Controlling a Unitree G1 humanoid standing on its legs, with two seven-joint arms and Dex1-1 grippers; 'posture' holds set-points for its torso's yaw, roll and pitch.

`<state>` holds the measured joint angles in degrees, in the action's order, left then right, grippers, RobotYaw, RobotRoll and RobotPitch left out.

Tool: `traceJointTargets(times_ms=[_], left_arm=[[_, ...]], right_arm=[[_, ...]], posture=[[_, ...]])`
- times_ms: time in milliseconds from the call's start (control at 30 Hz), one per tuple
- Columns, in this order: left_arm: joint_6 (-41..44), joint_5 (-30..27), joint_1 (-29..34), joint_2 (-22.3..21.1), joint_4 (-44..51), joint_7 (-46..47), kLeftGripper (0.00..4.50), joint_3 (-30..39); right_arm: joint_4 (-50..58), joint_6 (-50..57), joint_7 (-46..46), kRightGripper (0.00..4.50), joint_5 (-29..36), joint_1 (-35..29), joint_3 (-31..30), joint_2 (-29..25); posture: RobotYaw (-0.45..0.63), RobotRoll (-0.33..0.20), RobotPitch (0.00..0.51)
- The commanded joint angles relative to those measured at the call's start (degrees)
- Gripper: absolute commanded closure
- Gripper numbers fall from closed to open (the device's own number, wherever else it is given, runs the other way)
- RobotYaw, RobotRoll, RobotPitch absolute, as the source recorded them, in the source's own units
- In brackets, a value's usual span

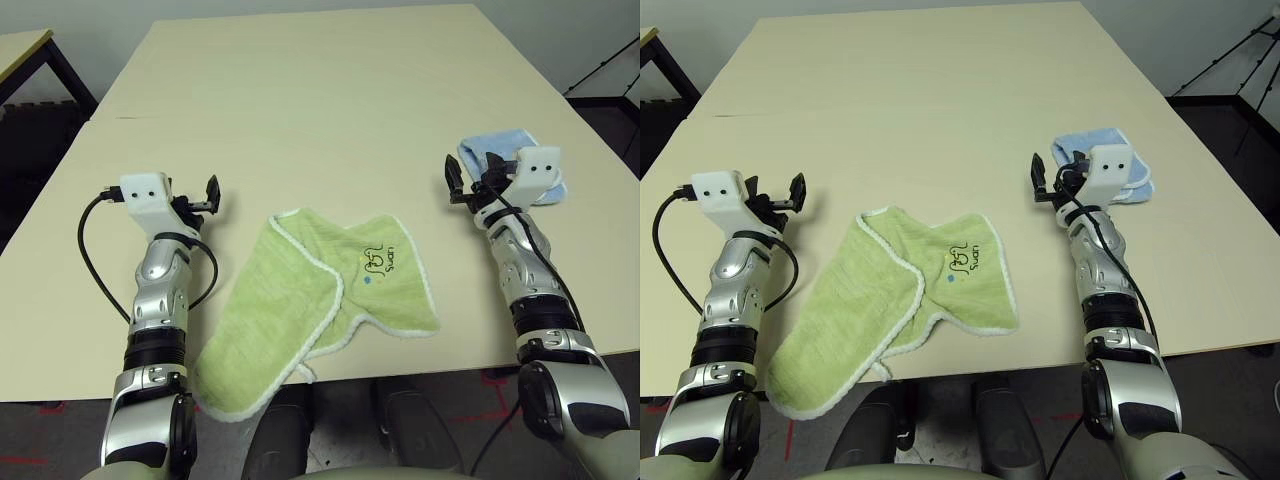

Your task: Fold the towel and set it aside.

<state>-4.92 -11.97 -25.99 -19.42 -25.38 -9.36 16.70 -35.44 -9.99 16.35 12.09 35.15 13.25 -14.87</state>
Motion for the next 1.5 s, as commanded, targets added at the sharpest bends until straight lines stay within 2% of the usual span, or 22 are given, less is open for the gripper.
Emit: traceJointTargets(times_ms=[33,267,633,933,1133,1267,1400,1500], left_arm=[[0.0,0.3,-0.2,-0.1,-1.3,-0.6,0.01,-0.3],[-1.2,0.3,-1.1,-0.9,-3.5,-1.4,0.01,0.3],[-2.2,-0.1,-0.9,-2.7,-5.6,-2.1,0.01,1.4],[-2.3,-1.8,-2.7,-7.6,-10.5,-7.8,0.01,2.9],[-3.5,-1.7,-4.4,-8.5,-13.5,-8.7,0.01,3.2],[-1.3,-4.5,-3.3,-9.1,-11.1,-18.7,0.01,1.6],[2.8,-7.8,-5.1,-12.4,-10.1,-29.3,0.01,1.4],[7.2,-8.9,-5.7,-15.1,-6.3,-37.5,0.01,-1.2]], right_arm=[[1.4,0.6,-0.4,0.01,0.4,-1.4,0.3,0.1],[3.1,1.1,-1.0,0.01,0.4,-2.3,0.0,1.1],[0.4,0.9,0.3,0.01,0.0,-0.4,-0.7,1.1],[-1.9,0.2,0.8,0.01,-0.1,1.2,-1.4,1.6],[-2.7,0.2,1.9,0.01,-0.2,1.6,-1.6,1.4],[-4.2,0.1,3.2,0.01,0.1,2.3,-1.0,0.4],[-5.2,0.6,6.1,0.01,0.7,2.7,-1.0,-1.1],[-6.4,1.0,9.6,0.01,1.5,3.3,-0.8,-2.6]], posture=[[-0.13,0.000,0.124],[-0.11,0.000,0.121],[-0.08,0.000,0.128],[-0.07,0.000,0.121],[-0.05,0.000,0.125],[0.00,0.000,0.130],[0.01,0.000,0.141],[0.01,0.000,0.142]])
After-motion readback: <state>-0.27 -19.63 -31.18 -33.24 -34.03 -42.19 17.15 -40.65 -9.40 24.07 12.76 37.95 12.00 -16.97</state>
